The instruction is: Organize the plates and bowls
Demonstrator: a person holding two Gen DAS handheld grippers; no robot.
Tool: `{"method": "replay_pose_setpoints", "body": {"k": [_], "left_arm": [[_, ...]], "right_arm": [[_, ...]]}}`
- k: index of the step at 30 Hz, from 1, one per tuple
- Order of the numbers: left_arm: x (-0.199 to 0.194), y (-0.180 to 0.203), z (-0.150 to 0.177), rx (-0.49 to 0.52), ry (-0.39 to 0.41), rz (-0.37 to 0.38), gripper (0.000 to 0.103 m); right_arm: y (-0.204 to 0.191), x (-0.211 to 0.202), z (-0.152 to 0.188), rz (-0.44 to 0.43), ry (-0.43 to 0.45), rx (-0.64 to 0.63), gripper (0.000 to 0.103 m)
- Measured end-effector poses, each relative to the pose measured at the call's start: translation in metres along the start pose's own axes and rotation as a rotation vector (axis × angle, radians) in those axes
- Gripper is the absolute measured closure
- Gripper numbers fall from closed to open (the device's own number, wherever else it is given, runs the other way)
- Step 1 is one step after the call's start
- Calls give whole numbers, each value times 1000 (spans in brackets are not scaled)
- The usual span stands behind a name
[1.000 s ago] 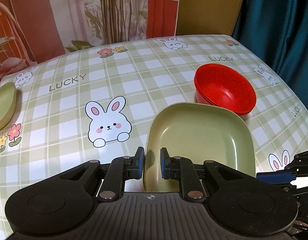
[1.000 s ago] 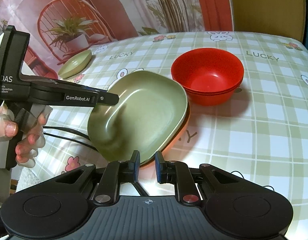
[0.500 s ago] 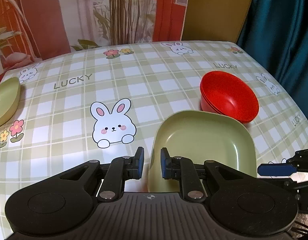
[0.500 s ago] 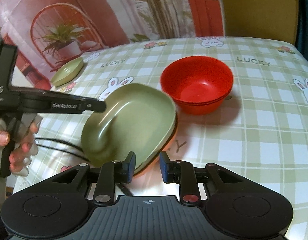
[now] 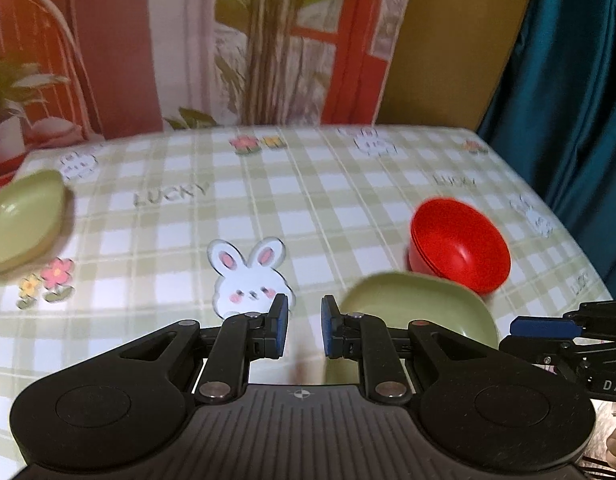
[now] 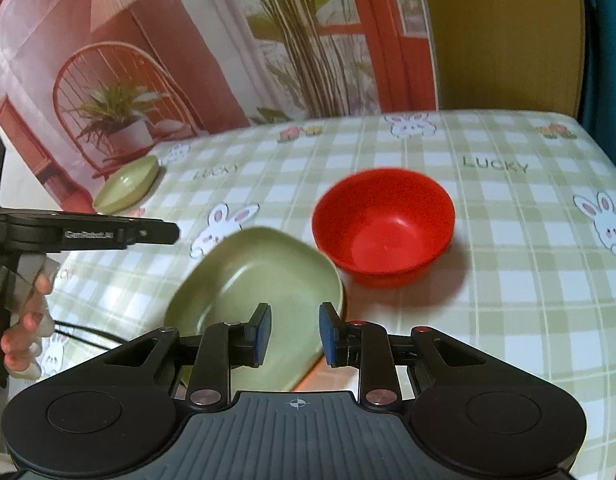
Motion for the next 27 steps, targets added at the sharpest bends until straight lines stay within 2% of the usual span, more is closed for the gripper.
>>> {"method": "replay_pose_setpoints", "body": {"k": [11,13,14,15,16,23,27], "left_arm": [[-50,-67,-23,-9,79,-153,84],[-61,-85,-25,-17,92,-187,82],[-66,-95,-27,-24,99,-203,75],[-72,-104,-28,-30,106,-218,66],[-78,-114,-29,-37,118,-239,65],[-114,-181,-37,-102,167,-344,65],[-118,-217,-41,-141,181,-390,64]], "right_arm": [[-35,16,-28,-27,18,12,78],[-46,24,-35,-38,16,9,78],[-52,27,-39,-44,15,5,78],[-59,32,-43,-52,14,-1,78],[-66,36,-47,-57,14,-8,78],[-127,71,-89,-107,21,-105,78],[-162,100,-117,-140,33,-161,78]]}}
Point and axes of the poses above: each gripper's, at about its wrist camera, not at the fingertips, and x roughly the way its jaws point, y to its right, z to its underside, the point moved 2 cm from there along x, roughly the way its jaws point, and after that the axes turned 1 degree about -x, right-handed, at the moved point
